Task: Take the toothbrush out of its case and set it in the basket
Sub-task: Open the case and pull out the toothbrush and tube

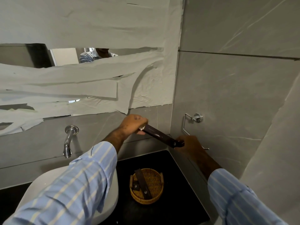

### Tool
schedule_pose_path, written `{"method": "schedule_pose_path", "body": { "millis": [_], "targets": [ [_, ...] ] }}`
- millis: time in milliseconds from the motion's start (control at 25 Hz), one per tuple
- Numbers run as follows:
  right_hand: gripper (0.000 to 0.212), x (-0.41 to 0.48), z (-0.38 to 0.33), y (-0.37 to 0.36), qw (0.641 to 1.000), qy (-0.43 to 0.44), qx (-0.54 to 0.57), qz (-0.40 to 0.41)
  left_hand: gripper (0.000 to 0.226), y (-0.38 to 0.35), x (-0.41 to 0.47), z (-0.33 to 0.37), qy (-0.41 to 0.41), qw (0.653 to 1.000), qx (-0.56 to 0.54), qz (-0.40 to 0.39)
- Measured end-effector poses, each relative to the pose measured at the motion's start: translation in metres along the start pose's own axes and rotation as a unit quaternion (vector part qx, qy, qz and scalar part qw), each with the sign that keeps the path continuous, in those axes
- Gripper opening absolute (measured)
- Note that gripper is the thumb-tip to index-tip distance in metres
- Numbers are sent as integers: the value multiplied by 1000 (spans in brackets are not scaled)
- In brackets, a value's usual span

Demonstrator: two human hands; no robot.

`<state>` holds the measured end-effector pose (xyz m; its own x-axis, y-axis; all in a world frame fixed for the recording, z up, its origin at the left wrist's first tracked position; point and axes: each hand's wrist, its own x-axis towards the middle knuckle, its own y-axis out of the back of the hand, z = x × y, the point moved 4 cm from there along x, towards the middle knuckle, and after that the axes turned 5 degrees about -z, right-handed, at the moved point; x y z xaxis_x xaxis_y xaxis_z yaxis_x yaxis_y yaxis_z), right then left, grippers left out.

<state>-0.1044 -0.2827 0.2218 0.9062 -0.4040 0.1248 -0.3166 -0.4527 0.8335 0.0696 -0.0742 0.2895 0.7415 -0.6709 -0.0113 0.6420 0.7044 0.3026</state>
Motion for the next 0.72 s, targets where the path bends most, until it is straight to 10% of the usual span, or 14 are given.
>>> {"method": "schedule_pose_path", "body": {
  "millis": [160, 280, 400, 520, 720],
  "targets": [
    [48, 0, -1, -9, 983, -94, 156, 35, 27, 2, -2, -3, -16, 1000, -14, 6],
    [26, 0, -25, -37, 776, -204, 595, -47, 27, 6, -4, -7, -22, 996, -62, 59],
    [14, 4, -43, -43, 635, -233, 736, -21, 29, 12, -5, -15, -15, 989, -127, 79],
    [34, 6, -62, -51, 590, -240, 770, -31, 31, 15, -10, -20, -9, 981, -171, 90],
    [10, 14, -88, -58, 532, -186, 826, 0, 27, 2, -23, -27, -15, 960, -281, 5]
  ]
}}
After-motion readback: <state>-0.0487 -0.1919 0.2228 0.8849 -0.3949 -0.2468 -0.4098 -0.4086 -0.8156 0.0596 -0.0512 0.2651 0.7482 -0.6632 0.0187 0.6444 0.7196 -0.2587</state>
